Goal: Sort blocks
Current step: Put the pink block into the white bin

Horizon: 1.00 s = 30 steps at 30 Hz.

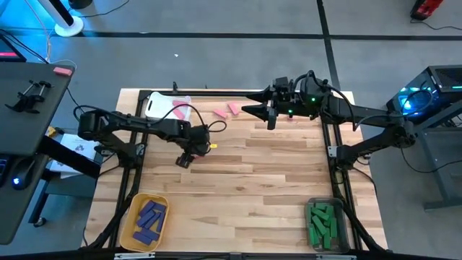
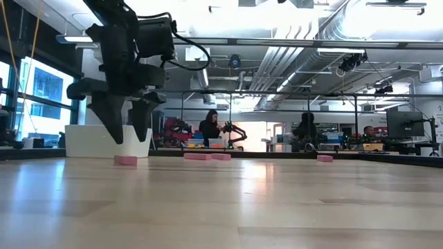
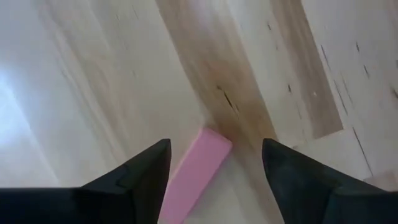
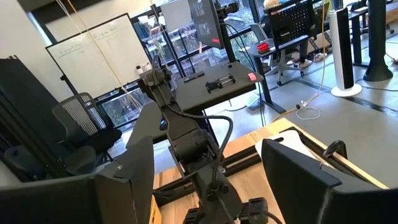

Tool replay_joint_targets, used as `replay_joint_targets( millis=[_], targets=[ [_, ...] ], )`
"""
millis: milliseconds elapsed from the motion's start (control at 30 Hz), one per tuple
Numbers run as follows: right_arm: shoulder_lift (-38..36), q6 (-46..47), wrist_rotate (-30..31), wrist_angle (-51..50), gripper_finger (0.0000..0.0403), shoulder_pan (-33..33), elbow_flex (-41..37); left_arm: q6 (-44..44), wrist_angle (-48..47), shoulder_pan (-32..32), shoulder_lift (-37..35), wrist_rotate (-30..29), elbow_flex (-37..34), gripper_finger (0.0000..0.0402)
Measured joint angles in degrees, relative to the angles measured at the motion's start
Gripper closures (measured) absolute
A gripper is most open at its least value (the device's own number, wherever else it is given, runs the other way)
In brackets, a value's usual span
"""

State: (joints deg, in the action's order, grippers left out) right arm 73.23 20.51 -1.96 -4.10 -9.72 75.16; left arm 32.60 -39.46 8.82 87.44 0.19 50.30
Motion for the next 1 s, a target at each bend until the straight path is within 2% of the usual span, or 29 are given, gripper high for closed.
replay_joint_targets(
  millis=[167,533,633,767,800,933,1000],
  targets=[
    [0.0,0.0,0.0,0.0,0.0171,0.0,0.0,3.7,-0.8,0.6,2.1,-2.1,0.0,0.0159],
    [1.1,1.7,0.0,0.0,0.0171,0.0,0.0,6.0,0.2,1.1,9.1,-2.1,0.3,0.0166],
    [1.5,2.5,0.0,0.0,0.0171,0.0,0.0,4.8,-1.6,1.3,11.2,-0.5,0.5,0.0208],
    [1.5,2.6,0.0,0.0,0.0171,0.0,0.0,-0.3,-3.2,1.3,11.6,0.7,1.1,0.0332],
    [1.5,2.5,0.0,0.1,0.0171,0.0,0.0,-1.5,-3.5,1.5,11.2,0.7,1.4,0.0351],
    [1.6,2.5,0.0,0.5,0.0171,0.0,0.0,-6.1,-5.5,3.7,7.9,1.1,3.1,0.0353],
    [1.6,2.4,0.0,0.5,0.0171,0.0,0.0,-8.2,-4.5,5.6,3.7,1.2,4.3,0.0353]
  ],
)
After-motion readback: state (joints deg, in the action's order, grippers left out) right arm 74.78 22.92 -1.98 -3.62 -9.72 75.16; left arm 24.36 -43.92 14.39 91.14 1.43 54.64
